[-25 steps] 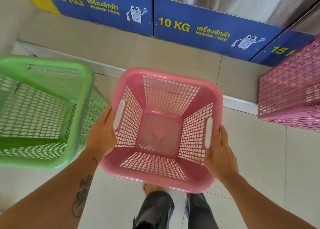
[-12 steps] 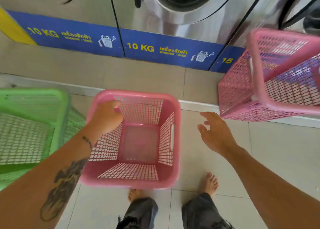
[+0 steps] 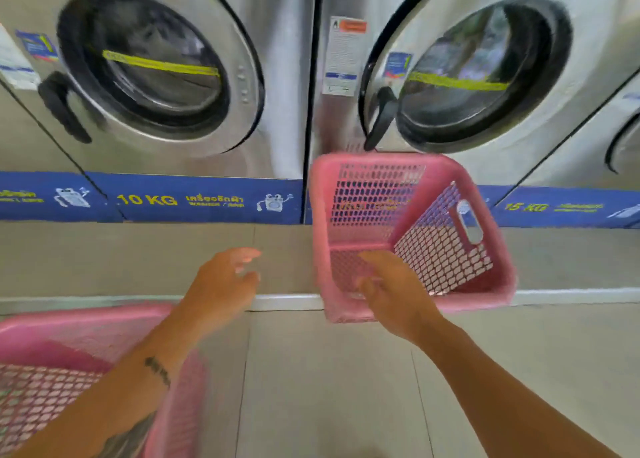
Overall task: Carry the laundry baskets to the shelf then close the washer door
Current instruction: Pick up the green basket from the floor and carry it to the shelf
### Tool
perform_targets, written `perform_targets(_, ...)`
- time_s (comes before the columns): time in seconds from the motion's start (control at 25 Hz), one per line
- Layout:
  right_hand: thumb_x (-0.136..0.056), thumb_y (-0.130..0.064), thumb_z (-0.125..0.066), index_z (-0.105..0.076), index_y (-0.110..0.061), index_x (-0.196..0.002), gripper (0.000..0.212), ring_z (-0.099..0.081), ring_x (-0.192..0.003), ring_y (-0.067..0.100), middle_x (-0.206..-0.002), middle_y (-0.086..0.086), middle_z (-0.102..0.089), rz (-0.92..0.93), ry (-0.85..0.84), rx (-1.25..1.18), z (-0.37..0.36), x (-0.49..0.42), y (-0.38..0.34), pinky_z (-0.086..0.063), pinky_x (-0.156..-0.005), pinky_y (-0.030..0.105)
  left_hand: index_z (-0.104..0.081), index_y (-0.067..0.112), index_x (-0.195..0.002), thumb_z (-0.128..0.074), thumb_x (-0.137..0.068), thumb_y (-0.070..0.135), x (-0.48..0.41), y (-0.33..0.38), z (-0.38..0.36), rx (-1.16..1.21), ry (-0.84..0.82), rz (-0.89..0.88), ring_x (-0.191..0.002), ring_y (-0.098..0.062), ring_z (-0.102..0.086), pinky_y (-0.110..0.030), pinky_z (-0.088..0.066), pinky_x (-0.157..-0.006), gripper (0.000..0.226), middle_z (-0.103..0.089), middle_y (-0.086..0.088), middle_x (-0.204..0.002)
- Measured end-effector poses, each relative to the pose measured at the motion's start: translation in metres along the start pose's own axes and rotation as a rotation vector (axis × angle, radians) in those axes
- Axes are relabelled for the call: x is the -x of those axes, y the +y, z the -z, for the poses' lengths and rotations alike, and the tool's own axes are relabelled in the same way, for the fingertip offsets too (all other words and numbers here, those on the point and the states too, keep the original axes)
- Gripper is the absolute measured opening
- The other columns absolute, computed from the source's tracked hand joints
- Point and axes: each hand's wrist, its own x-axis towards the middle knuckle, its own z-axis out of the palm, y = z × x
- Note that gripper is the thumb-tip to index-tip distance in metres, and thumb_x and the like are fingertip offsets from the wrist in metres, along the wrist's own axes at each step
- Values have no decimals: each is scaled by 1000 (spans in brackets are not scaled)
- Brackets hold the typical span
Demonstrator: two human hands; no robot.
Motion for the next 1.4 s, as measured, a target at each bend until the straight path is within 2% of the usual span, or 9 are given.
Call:
perform_targets(0.12, -87, -24, -55, -54, -18, -133, 46, -56, -112, 21, -128, 4, -55, 64, 29, 40, 54, -24, 61, -46, -99, 43, -52, 20, -136, -63, -87, 17, -29, 55, -70, -19, 58, 6, -128, -18, -50, -33, -38, -106, 51, -49, -4, -143)
perform_targets(0.28, -86, -18, -61, -52, -11, -133, 48, -49, -124, 25, -135, 8, -51, 64, 92, 132, 102, -60, 132, -38, -108, 37, -51, 17, -129, -61, -82, 19, -65, 96, -128, -71, 148, -33, -128, -27, -45, -36, -36, -103, 48, -51, -7, -132)
perform_targets(0.44, -80, -14, -64, -46, -14, -137, 60, -41, -129, 38, -148, 11, -38, -24, 183, 306, 127, -94, 191, -38, -106, 49, -17, 37, -149, -60, -77, 30, -94, 91, -160, -223, 154, 1, -142, -37, -25, -52, -31, -112, 84, -18, -16, -157)
perform_targets(0.6, -76, -10, -61, -28, -24, -147, 80, -46, -118, 46, -143, 14, -36, -125, 192, 335, 124, -112, 235, -42, -99, 55, 7, 21, -154, -63, -75, 8, -106, 69, -179, -449, 115, -18, -142, -41, -25, -51, -34, -109, 106, 7, -14, -162)
perform_targets(0.72, -73, 1, -57, -20, -24, -152, 91, -52, -100, 50, -147, 16, -31, -138, 203, 367, 112, -115, 248, -46, -88, 55, 5, 24, -155, -54, -71, -5, -106, 59, -180, -343, 101, -51, -140, -39, -32, -44, -43, -100, 107, 6, -8, -162)
perform_targets(0.92, -68, 1, -53, -32, -28, -149, 88, -59, -87, 47, -133, 11, -43, -118, 225, 377, 119, -87, 226, -50, -72, 52, -8, 31, -153, -47, -68, -8, -85, 55, -165, -238, 112, -113, -118, -33, -51, -43, -50, -84, 102, -15, 3, -155)
perform_targets(1.24, -74, -21, -42, -51, -29, -134, 61, -62, -88, 36, -114, -1, -58, -125, 183, 224, 68, 29, 143, -50, -66, 42, -48, 7, -140, -47, -66, -3, 22, -9, -98, -163, 334, -61, -124, -23, -49, -20, -32, -102, 75, -50, -12, -143)
perform_targets(1.32, -82, -21, -45, -50, -27, -136, 55, -64, -95, 36, -127, 1, -58, -166, 137, 235, 40, 60, 127, -56, -74, 48, -45, 16, -143, -48, -72, -11, 57, -33, -89, -114, 305, 16, -109, -18, -58, -11, -45, -80, 77, -50, -3, -142)
perform_targets(1.4, -85, -12, -53, -48, -25, -140, 58, -63, -101, 37, -139, 3, -54, -212, 122, 238, 9, 86, 128, -56, -79, 50, -37, 29, -147, -46, -76, -14, 82, -61, -92, -16, 220, 29, -81, -17, -67, -18, -54, -53, 83, -52, 2, -137)
